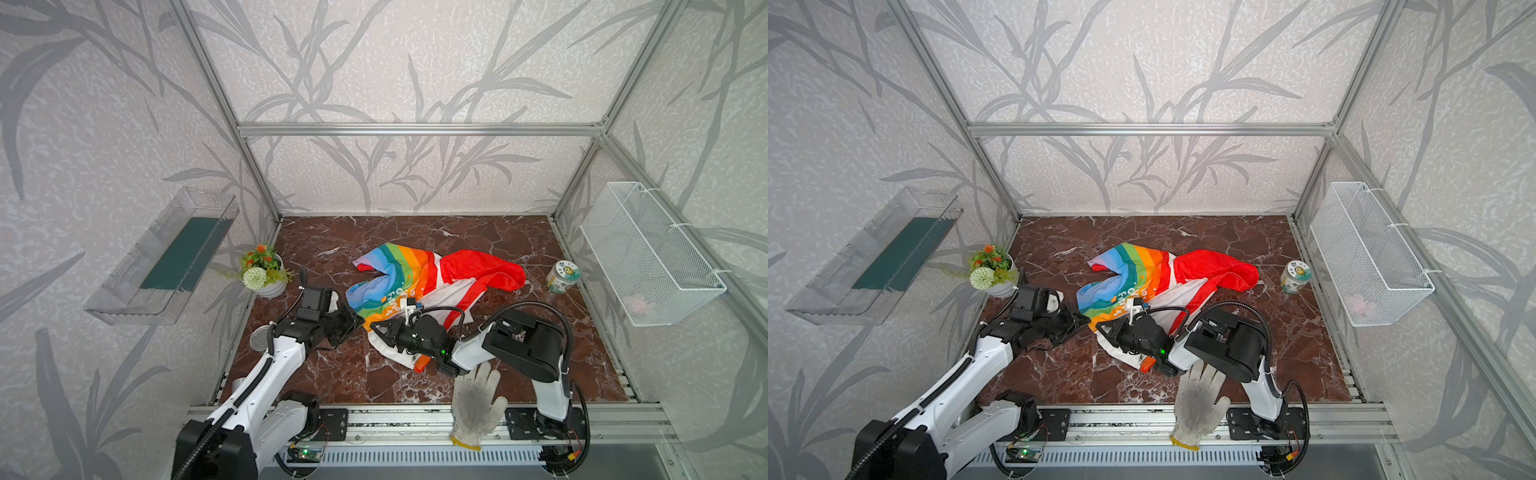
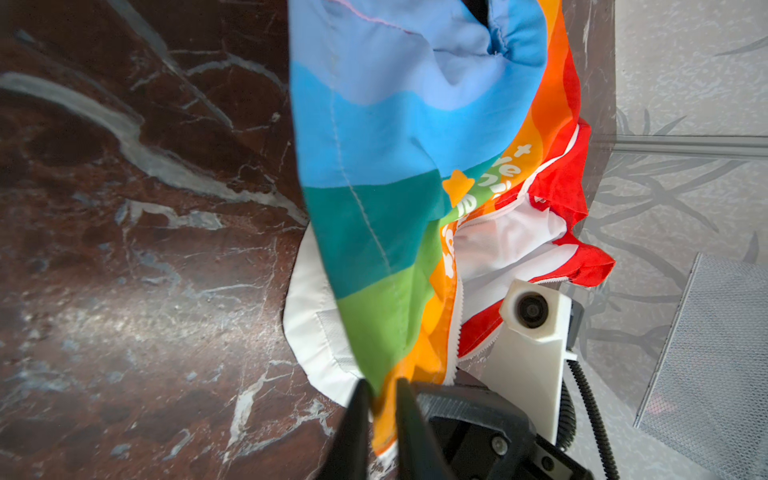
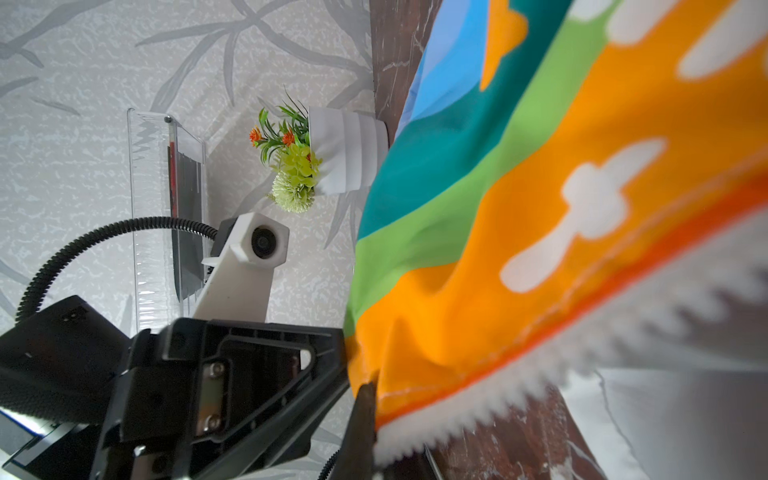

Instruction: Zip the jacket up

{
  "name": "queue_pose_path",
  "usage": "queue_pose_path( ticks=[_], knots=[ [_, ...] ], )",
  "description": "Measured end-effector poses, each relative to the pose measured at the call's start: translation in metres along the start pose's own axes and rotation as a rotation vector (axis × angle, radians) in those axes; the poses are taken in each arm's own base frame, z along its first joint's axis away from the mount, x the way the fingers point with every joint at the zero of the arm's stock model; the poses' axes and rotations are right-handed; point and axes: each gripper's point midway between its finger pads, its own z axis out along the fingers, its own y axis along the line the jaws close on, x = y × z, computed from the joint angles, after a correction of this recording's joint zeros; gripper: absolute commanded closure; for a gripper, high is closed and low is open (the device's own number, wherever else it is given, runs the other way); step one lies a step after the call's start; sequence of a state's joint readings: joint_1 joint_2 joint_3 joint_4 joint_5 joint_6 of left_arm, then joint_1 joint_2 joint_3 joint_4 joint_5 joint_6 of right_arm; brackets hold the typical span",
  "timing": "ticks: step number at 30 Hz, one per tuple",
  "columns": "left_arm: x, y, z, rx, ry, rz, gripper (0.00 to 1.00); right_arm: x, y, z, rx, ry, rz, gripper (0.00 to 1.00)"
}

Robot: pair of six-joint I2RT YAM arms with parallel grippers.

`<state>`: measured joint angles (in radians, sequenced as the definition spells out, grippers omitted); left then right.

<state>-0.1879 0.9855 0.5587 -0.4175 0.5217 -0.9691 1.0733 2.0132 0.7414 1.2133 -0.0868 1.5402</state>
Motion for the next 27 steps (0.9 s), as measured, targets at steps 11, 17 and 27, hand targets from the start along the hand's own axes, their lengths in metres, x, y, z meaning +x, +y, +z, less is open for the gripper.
queue_pose_path(
  ticks=[11,17,27],
  knots=[
    [-0.001,0.005,0.012,0.026,-0.001,-0.04,0.74,-0.002,0.006,-0.001,-0.022,-0.001,-0.002,1.0],
    [-0.005,0.003,0.018,0.034,0.002,-0.033,1.0,-0.002,0.014,-0.007,-0.035,0.001,-0.007,0.95],
    [-0.009,-0.002,0.017,0.047,-0.009,-0.021,1.0,-0.002,0.017,-0.013,-0.037,0.0,-0.023,0.94]
  ],
)
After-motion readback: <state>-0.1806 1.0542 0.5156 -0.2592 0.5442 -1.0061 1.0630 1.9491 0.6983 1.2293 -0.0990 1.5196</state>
